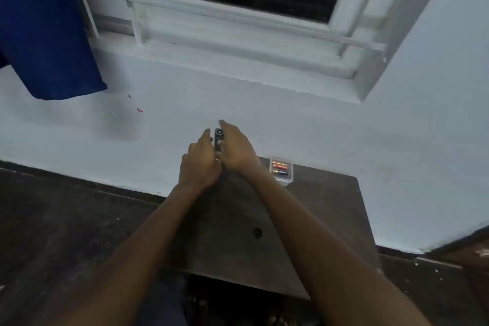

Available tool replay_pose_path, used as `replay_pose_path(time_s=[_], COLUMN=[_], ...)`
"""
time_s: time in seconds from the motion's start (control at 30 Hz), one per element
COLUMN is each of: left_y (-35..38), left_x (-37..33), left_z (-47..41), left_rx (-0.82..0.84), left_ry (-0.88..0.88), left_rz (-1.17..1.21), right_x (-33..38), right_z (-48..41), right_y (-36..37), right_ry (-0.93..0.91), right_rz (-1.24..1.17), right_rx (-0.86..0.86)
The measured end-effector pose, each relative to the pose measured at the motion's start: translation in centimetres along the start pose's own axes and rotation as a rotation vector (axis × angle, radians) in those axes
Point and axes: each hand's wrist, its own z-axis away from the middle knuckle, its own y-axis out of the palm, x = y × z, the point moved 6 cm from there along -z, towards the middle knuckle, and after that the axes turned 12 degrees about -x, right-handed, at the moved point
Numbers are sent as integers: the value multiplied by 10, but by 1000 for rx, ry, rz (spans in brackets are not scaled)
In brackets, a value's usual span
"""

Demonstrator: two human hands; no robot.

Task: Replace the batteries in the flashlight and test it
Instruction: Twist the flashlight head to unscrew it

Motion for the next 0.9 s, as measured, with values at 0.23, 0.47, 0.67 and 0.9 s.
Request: replay_pose_path(time_s=[0.23,0.47,0.67,0.9], left_y=[12,30,66,80], left_x=[11,-1,-7,-12], left_z=[1,22,52,77], left_rx=[10,-51,148,76], left_ry=[21,10,-311,-407], left_rz=[150,360,647,805], right_x=[-7,-49,-101,-134], right_z=[-2,60,123,149], right_y=[-3,-40,-50,-49], right_ry=[11,412,716,775], right_rz=[38,-368,-712,-705], right_rx=[-162,-494,-589,-569])
